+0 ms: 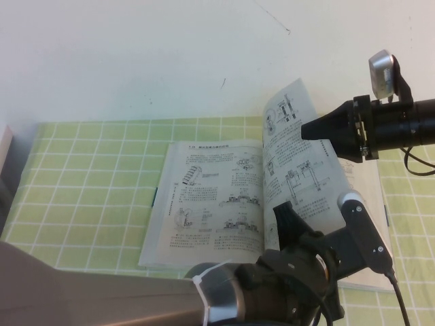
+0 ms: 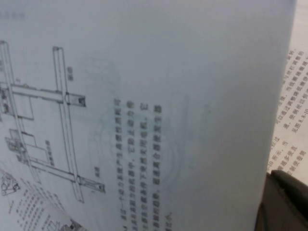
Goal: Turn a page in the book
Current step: Open the closed book
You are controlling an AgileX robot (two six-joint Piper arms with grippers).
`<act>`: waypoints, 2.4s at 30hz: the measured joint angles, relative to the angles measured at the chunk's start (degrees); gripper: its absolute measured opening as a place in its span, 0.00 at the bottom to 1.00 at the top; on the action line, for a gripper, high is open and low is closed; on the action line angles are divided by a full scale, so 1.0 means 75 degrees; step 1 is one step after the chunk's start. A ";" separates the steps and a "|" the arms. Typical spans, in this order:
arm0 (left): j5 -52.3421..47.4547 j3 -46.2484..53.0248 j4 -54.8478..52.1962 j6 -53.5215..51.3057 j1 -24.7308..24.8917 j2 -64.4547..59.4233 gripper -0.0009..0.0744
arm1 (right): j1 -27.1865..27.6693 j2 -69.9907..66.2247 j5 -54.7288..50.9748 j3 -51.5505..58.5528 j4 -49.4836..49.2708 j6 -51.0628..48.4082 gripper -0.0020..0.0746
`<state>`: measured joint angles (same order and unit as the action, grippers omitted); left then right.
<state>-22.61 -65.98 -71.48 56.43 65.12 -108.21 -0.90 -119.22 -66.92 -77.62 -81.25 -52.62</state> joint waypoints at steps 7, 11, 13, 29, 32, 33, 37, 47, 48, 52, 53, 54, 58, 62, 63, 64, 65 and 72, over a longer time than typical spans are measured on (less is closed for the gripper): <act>0.0000 0.0000 -0.0029 0.0045 0.0000 0.0000 0.01 | 0.0242 0.0053 0.0000 0.0000 0.0144 -0.0030 0.56; 0.0000 0.0000 -0.0038 0.0091 0.0000 0.0000 0.01 | 0.0667 0.0307 0.0000 0.0000 0.0543 -0.0030 0.56; 0.0000 0.0000 -0.0038 0.0091 0.0000 0.0000 0.01 | 0.0860 0.0399 -0.0014 0.0000 0.0879 -0.0035 0.56; -0.0031 0.0000 -0.0090 0.0108 0.0000 0.0000 0.01 | -0.0114 -0.0540 -0.0013 -0.0011 0.3646 -0.0165 0.05; -0.0064 0.0000 -0.0090 0.0108 0.0000 0.0000 0.01 | -0.0330 -0.0731 0.0082 -0.0011 0.3731 -0.0195 0.03; -0.0083 0.0000 -0.0090 0.0108 0.0000 0.0000 0.01 | -0.0390 -0.0771 0.0122 -0.0018 0.3773 -0.0195 0.03; -0.0285 0.0000 -0.0090 0.0108 0.0000 0.0000 0.01 | -0.0481 -0.0895 0.0242 -0.0072 0.4180 -0.0181 0.03; -0.1582 0.0000 0.0112 0.0552 -0.0190 0.0000 0.01 | -0.0516 -0.0895 0.0364 -0.0106 0.4856 0.0143 0.03; -0.1669 0.0000 0.0252 0.0559 -0.0272 0.0000 0.01 | -0.0516 -0.0895 0.0364 -0.0106 0.4870 0.0143 0.03; -0.1806 0.0000 0.1098 0.0445 -0.0691 0.0000 0.01 | -0.0516 -0.0895 0.0364 -0.0106 0.4873 0.0143 0.03; -0.1806 0.0000 0.1384 0.0369 -0.0820 0.0000 0.01 | -0.0516 -0.0895 0.0364 -0.0106 0.4886 0.0143 0.03; -0.1806 0.0000 0.1621 0.0298 -0.0928 0.0000 0.01 | -0.0516 -0.0895 0.0364 -0.0106 0.4886 0.0143 0.03; -0.1382 0.0000 0.2949 -0.0293 -0.1568 0.0000 0.01 | -0.0516 -0.0895 0.0364 -0.0106 0.4886 0.0143 0.03; -0.0466 0.0102 0.4299 -0.1151 -0.2299 0.0000 0.01 | -0.0516 -0.0895 0.0364 -0.0106 0.4886 0.0143 0.03; -0.0303 0.0121 0.4561 -0.1314 -0.2438 0.0000 0.01 | -0.0516 -0.0895 0.0364 -0.0106 0.4886 0.0155 0.03; -0.0160 0.0153 0.4853 -0.1526 -0.2601 0.0000 0.01 | -0.0516 -0.0895 0.0364 -0.0106 0.4886 0.0155 0.03; -0.0037 0.0170 0.5098 -0.1725 -0.2745 0.0000 0.01 | -0.0516 -0.0895 0.0364 -0.0106 0.4886 0.0155 0.03; 0.0124 0.0183 0.6035 -0.2662 -0.3160 0.0000 0.01 | -0.0516 -0.0895 0.0401 -0.0106 0.4886 0.0155 0.03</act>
<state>-21.68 -64.61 -26.22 36.47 41.42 -108.21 -4.77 -125.93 -63.91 -78.42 -44.60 -51.45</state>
